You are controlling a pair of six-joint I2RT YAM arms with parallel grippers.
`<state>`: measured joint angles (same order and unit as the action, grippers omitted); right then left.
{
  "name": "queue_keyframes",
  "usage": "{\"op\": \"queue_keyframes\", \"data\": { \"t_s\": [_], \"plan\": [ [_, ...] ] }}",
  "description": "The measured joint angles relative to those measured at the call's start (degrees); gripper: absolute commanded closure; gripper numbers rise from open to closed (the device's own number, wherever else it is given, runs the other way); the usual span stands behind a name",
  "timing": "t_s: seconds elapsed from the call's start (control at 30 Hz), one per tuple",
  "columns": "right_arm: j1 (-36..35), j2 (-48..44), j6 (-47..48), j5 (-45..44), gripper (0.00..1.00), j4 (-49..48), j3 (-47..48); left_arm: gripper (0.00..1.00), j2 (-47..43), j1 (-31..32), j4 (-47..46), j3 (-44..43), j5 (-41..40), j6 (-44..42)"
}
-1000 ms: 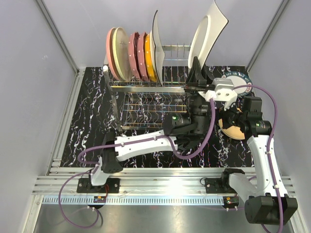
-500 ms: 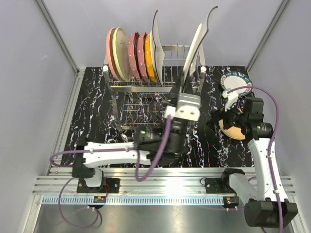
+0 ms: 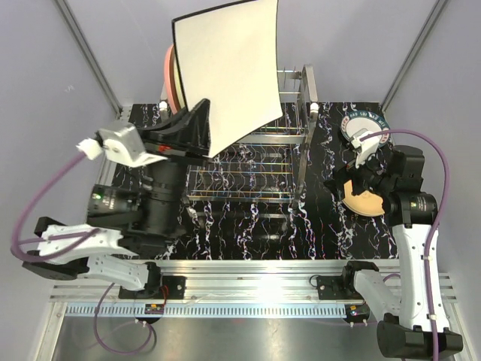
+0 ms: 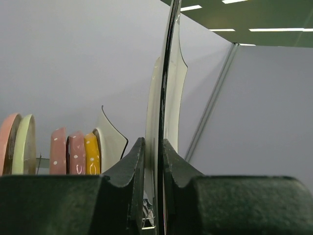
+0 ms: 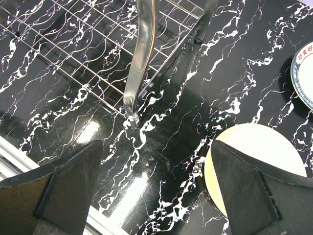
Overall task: Unload the plates from the dish rack
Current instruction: Place the plate on the table
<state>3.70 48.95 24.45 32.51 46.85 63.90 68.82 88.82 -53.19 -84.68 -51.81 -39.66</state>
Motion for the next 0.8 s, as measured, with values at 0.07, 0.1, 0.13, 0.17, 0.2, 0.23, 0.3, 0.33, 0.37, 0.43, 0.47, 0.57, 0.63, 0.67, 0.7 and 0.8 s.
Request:
{"op": "queue_keyframes", "data": {
  "t_s": [0.07,0.1,0.13,0.17,0.2,0.23,0.3,0.33,0.37,0.43,0.47,0.57,0.63,0.67,0.7,0.8],
  "plan": [
    [0.00,-0.04,0.00,0.00,0.00,0.42,0.24,1.00,-3.15,0.02,6.14,0.07,0.15,5.73],
    [0.00,-0.04,0.02,-0.02,0.00,0.66,0.26,1.00,-4.68,0.04,9.53,0.09,0.33,8.52],
    [0.00,-0.04,0.04,-0.04,0.00,0.96,0.26,1.00,-6.14,0.07,13.03,0.09,0.52,11.26],
    [0.00,-0.02,0.04,-0.04,0.00,1.18,0.26,1.00,-7.61,0.07,16.59,0.09,0.83,13.88],
    [0.00,-0.02,0.04,-0.04,0.00,1.22,0.26,1.00,-8.96,0.07,20.06,0.15,1.03,16.28],
    [0.00,-0.02,0.02,-0.04,0.00,1.20,0.26,1.00,-10.23,0.07,22.99,0.33,1.07,18.32],
    [0.00,0.09,-0.02,-0.02,0.00,1.16,0.26,1.00,-12.02,0.07,27.41,0.55,1.07,21.18],
    [0.00,0.22,-0.07,-0.02,0.00,1.14,0.26,1.00,-12.87,0.04,29.83,0.66,1.07,22.62],
    [0.00,0.33,-0.13,0.00,0.00,1.09,0.26,1.00,-13.33,-0.07,31.32,0.70,1.07,23.47],
    [0.00,0.55,-0.31,0.00,0.00,1.05,0.26,1.00,-13.99,-0.39,34.56,0.70,1.25,25.24],
    [0.00,0.61,-0.37,0.00,0.00,1.05,0.26,1.00,-14.05,-0.59,35.98,0.70,1.42,26.01],
    [0.00,0.61,-0.46,-0.02,0.00,1.03,0.22,1.00,-13.66,-1.33,40.50,0.15,2.16,28.09],
    [0.00,0.61,-0.46,-0.02,0.00,1.01,0.09,1.00,-12.81,-1.92,44.37,-1.11,3.21,29.70],
    [0.00,0.59,-0.46,0.00,0.00,1.03,0.02,1.00,-12.33,-2.12,46.01,-1.79,3.82,30.49],
    [0.00,0.55,-0.46,0.02,0.00,1.01,-0.07,1.00,-11.91,-2.32,47.58,-2.43,4.61,31.36],
    [0.00,0.26,-0.42,0.15,0.00,1.05,-0.20,1.00,-11.23,-2.60,51.32,-3.58,6.86,33.90]
  ]
}}
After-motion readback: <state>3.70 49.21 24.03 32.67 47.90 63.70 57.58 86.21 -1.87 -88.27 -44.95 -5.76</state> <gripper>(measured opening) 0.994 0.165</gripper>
